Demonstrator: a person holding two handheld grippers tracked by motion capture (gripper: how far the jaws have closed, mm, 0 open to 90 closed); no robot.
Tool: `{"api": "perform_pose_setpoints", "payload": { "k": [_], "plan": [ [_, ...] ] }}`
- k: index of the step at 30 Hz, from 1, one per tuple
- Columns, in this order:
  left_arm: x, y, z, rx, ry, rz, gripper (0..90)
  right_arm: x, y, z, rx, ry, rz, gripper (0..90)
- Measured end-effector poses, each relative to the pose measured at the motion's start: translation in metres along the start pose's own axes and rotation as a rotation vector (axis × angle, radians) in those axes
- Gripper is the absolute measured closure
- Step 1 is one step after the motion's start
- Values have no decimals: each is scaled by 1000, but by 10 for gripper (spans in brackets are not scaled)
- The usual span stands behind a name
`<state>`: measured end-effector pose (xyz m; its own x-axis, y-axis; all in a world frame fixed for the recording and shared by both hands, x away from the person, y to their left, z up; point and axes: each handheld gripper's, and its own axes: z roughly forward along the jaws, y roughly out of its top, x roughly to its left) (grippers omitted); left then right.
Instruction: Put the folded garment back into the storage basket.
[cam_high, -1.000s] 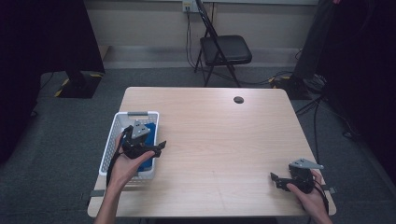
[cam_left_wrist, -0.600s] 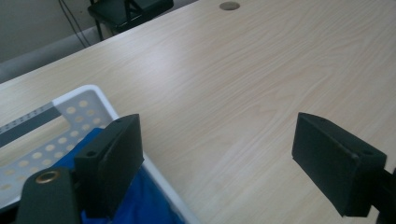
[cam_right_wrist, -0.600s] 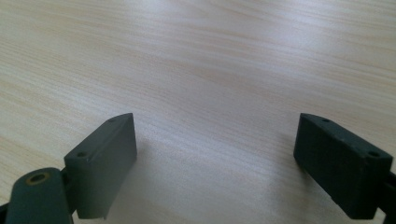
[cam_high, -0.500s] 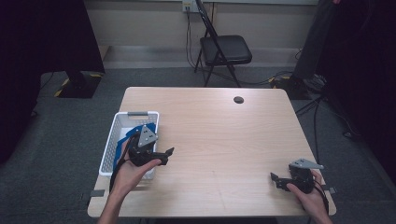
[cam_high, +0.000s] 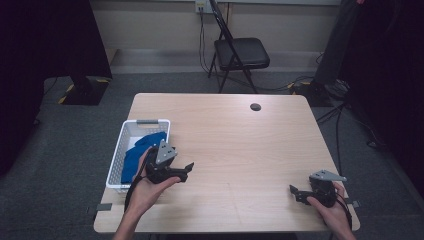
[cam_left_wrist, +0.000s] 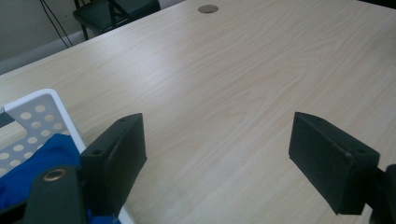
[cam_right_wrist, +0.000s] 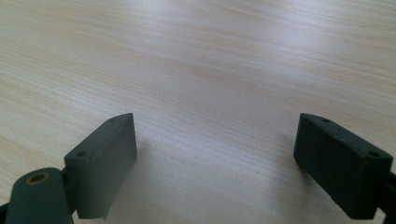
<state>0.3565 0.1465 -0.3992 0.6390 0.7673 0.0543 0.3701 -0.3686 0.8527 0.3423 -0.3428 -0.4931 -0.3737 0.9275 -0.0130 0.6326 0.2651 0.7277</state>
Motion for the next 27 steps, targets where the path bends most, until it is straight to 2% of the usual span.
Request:
{"api": "perform_pose_setpoints", "payload": {
  "k": [5, 7, 8, 11, 14, 16, 18, 21, 27],
  "plan": [
    [-12, -4, -1, 7, -37, 21, 173, 0, 0, 0, 0, 0, 0, 121],
    [-18, -4, -3, 4, -43, 58, 169, 0, 0, 0, 0, -1, -1, 121],
    [-20, -4, -3, 0, -42, 63, 169, 0, 0, 0, 0, -1, -1, 121],
    [-26, -5, -3, 13, -55, 71, 169, 0, 0, 0, 0, -1, -1, 121],
    [-30, -6, -1, 35, -42, 81, 169, 0, 0, 0, 0, -2, 0, 121],
    [-32, -8, 0, 52, -59, 73, 169, 0, 0, 0, 0, -2, 0, 121],
    [-34, -10, 2, 69, -58, 87, 173, 0, 0, 0, -1, -2, 0, 121],
    [-38, -14, 5, 77, -86, 89, 173, 0, 0, 0, 0, -2, 0, 121],
    [-45, -23, 14, 80, -68, 110, 166, 0, 0, 0, -1, -2, -1, 121]
  ]
}}
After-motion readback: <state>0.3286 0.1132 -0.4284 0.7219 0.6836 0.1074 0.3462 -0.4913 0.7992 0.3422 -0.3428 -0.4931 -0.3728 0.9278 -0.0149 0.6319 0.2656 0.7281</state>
